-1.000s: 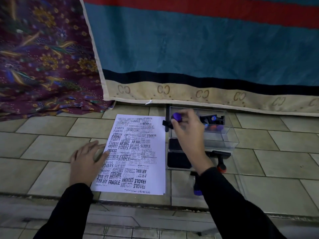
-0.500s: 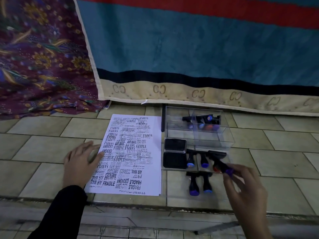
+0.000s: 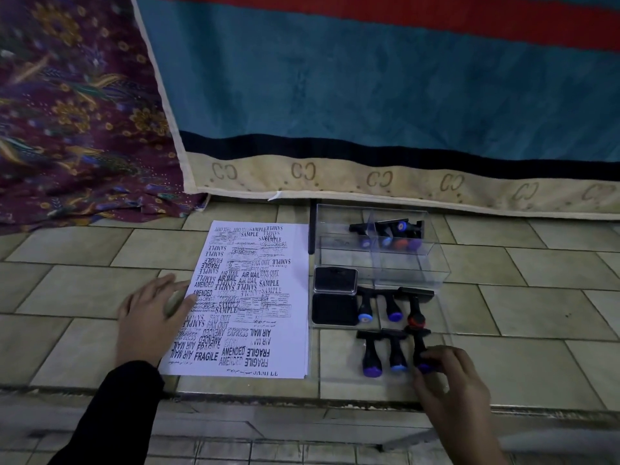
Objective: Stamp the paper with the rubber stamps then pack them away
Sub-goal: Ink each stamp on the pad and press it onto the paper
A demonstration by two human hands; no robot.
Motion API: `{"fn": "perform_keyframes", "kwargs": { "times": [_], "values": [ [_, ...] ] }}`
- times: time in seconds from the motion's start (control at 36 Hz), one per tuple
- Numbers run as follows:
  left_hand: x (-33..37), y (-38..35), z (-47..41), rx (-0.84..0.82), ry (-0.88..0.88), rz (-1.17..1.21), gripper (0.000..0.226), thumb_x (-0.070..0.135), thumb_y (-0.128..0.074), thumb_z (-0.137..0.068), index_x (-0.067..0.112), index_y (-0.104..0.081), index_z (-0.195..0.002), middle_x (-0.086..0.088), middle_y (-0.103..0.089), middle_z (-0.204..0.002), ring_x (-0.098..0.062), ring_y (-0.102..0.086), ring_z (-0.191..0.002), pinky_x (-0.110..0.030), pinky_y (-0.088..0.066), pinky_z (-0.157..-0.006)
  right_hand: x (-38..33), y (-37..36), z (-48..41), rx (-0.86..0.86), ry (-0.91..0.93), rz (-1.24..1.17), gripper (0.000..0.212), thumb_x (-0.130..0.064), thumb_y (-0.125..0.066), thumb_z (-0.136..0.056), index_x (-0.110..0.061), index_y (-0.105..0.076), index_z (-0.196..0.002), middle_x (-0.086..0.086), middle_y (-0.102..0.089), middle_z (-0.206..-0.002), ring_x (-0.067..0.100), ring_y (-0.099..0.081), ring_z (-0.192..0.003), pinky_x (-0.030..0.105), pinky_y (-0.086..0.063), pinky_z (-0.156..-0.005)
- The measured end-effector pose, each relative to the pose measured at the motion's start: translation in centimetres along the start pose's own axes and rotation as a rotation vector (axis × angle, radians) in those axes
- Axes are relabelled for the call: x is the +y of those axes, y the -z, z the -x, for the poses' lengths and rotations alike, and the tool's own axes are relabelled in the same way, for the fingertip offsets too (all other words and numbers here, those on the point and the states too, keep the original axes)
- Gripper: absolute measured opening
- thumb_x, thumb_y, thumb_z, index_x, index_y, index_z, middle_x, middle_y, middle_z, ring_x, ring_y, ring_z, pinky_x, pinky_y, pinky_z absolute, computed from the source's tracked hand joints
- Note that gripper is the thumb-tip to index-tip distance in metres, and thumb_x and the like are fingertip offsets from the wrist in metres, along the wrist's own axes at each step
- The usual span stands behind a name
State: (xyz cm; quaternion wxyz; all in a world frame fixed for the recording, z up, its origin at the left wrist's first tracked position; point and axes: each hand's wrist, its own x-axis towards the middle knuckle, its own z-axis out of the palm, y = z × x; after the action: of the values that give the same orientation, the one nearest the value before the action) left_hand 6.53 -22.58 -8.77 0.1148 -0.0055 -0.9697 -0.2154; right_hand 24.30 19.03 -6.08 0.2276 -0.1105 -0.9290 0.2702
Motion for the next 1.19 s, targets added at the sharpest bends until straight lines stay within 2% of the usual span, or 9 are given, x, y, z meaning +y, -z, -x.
{"fn": "perform_keyframes", "kwargs": {
  "times": [0.19, 0.28, 0.42, 0.53, 0.61, 0.72, 0.94, 1.08, 1.19],
  "values": [
    [0.7, 0.4, 0.3, 0.010, 0.017, 0.013, 0.054, 0.068, -0.037, -0.079, 0.036, -0.067, -0.111, 0.005, -0.055, -0.136, -0.020, -0.045, -0.129, -0.042, -0.021, -0.110, -0.7, 0.9, -0.8, -0.062, 0.033, 0.014, 0.040, 0.001, -0.084, -0.055, -0.015, -0.062, -0.084, 0.001, -0.055, -0.089, 0.021, -0.059, -0.073, 0.013, -0.039, -0.067],
    [0.9, 0.5, 0.2, 0.008, 0.021, 0.012, 0.056, 0.067, -0.037, -0.078, 0.035, -0.067, -0.112, 0.005, -0.055, -0.136, -0.020, -0.045, -0.129, -0.042, -0.021, -0.110, -1.9, 1.8, -2.2, -0.013, 0.031, -0.052, 0.034, -0.005, -0.079, -0.066, -0.019, -0.059, -0.090, -0.004, -0.054, -0.092, 0.014, -0.057, -0.079, 0.019, -0.043, -0.068],
    [1.0, 0.6, 0.3, 0.005, 0.020, 0.013, 0.057, 0.067, -0.036, -0.078, 0.033, -0.067, -0.112, 0.004, -0.055, -0.137, -0.021, -0.045, -0.130, -0.043, -0.020, -0.111, -4.6, 1.5, -9.2, 0.024, 0.043, -0.060, 0.013, -0.013, -0.066, -0.083, -0.019, -0.062, -0.094, -0.006, -0.056, -0.091, -0.001, -0.052, -0.074, 0.012, -0.041, -0.062],
    [1.1, 0.7, 0.4, 0.011, 0.021, 0.029, 0.057, 0.068, -0.037, -0.078, 0.033, -0.068, -0.111, 0.003, -0.056, -0.136, -0.022, -0.046, -0.129, -0.043, -0.021, -0.111, -6.5, -1.5, -16.0, -0.085, 0.052, -0.055, 0.013, -0.012, -0.061, -0.089, -0.010, -0.067, -0.100, 0.005, -0.064, -0.099, 0.012, -0.058, -0.083, 0.021, -0.044, -0.074],
    [1.0, 0.6, 0.4, 0.008, 0.022, 0.031, 0.057, 0.069, -0.036, -0.077, 0.035, -0.068, -0.111, 0.004, -0.056, -0.135, -0.021, -0.046, -0.130, -0.043, -0.021, -0.111, -7.2, -4.1, -20.1, -0.158, 0.025, 0.078, 0.016, -0.016, -0.058, -0.091, -0.007, -0.068, -0.099, 0.011, -0.064, -0.099, 0.023, -0.061, -0.086, 0.025, -0.046, -0.072],
    [0.9, 0.6, 0.3, 0.009, 0.032, 0.035, 0.057, 0.071, -0.036, -0.076, 0.037, -0.068, -0.110, 0.008, -0.056, -0.134, -0.018, -0.045, -0.130, -0.042, -0.021, -0.110, -7.7, -6.8, -23.4, -0.221, -0.006, 0.266, 0.020, -0.018, -0.056, -0.089, -0.005, -0.068, -0.098, 0.015, -0.058, -0.107, 0.033, -0.055, -0.101, 0.041, -0.052, -0.081],
    [0.7, 0.4, 0.3, 0.015, 0.034, 0.026, 0.054, 0.069, -0.038, -0.076, 0.039, -0.067, -0.111, 0.010, -0.056, -0.134, -0.017, -0.045, -0.129, -0.043, -0.021, -0.111, -7.4, -9.3, -25.1, -0.322, -0.112, 0.582, 0.030, -0.029, -0.056, -0.089, -0.009, -0.062, -0.110, 0.016, -0.052, -0.120, 0.034, -0.047, -0.110, 0.041, -0.042, -0.087],
    [0.5, 0.3, 0.2, 0.007, 0.037, 0.019, 0.049, 0.066, -0.042, -0.078, 0.040, -0.066, -0.112, 0.011, -0.055, -0.135, -0.016, -0.045, -0.129, -0.042, -0.020, -0.111, -7.7, -9.4, -25.3, -0.362, -0.232, 0.574, 0.043, -0.039, -0.060, -0.087, -0.008, -0.057, -0.117, 0.018, -0.050, -0.125, 0.034, -0.044, -0.113, 0.040, -0.039, -0.091],
    [0.4, 0.2, 0.1, 0.011, 0.032, 0.015, 0.047, 0.064, -0.043, -0.079, 0.039, -0.067, -0.111, 0.010, -0.055, -0.135, -0.016, -0.045, -0.129, -0.043, -0.021, -0.111, -8.1, -9.4, -25.6, -0.412, -0.348, 0.501, 0.039, -0.026, -0.061, -0.086, -0.006, -0.056, -0.118, 0.020, -0.048, -0.128, 0.035, -0.040, -0.116, 0.040, -0.040, -0.091]
  ]
}}
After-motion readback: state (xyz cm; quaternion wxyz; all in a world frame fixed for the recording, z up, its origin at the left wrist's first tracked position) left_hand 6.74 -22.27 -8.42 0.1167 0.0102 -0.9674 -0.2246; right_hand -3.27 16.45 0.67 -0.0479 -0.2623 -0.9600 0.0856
